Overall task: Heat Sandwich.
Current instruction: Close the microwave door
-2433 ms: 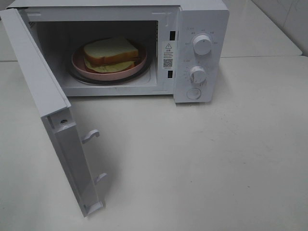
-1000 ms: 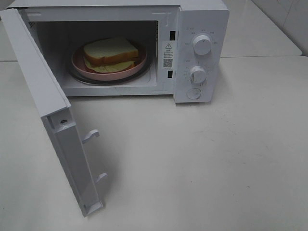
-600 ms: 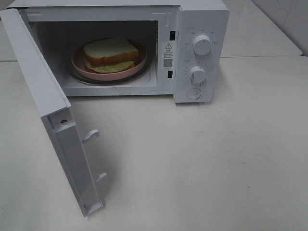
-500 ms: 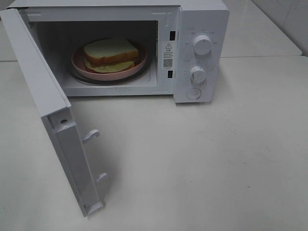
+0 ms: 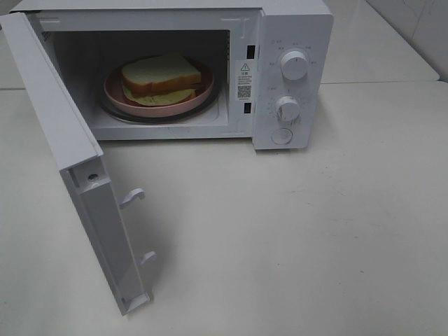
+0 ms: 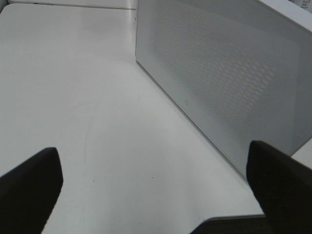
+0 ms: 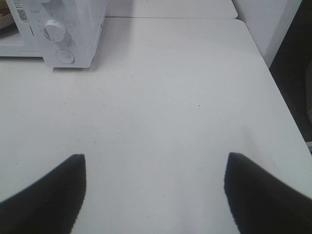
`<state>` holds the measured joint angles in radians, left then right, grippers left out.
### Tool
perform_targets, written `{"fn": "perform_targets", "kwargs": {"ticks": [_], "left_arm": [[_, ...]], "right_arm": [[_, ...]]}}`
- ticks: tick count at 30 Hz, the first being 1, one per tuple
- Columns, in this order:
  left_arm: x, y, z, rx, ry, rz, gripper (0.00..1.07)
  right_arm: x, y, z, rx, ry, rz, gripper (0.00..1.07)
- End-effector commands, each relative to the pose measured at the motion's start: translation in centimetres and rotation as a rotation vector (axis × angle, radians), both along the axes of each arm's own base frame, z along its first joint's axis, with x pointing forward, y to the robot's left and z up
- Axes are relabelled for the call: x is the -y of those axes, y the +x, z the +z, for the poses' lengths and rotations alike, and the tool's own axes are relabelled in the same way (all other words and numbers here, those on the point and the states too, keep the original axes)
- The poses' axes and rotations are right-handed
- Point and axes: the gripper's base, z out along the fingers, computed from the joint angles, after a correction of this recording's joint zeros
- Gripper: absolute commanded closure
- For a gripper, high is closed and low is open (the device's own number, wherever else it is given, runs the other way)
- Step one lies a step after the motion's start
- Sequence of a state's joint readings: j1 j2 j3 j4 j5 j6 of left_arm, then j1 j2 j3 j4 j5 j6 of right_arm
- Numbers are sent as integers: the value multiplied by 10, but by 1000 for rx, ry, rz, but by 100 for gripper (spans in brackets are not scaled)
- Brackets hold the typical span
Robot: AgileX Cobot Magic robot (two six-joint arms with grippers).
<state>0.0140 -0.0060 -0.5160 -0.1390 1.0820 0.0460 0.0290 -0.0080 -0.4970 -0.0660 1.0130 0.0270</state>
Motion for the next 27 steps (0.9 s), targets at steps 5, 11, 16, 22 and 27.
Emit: {"fn": "perform_targets", "kwargs": {"ticks": [5,11,16,22,27], "left_arm": [[1,-2,1,28,-7,-8,10],[1,-2,1,29,-15,-14,10],[1,-2,1,29,-16,-13,10],[1,-1,7,48,-17,-10,10],[0,14,21,56,-13,6,17]], "right_arm": [[0,-3,1,39,7,-4,31],[0,-3,1,39,7,-4,31],[0,-3,1,39,7,-4,31],[0,-3,1,39,7,-4,31],[0,-3,1,39,8,-4,31]]}}
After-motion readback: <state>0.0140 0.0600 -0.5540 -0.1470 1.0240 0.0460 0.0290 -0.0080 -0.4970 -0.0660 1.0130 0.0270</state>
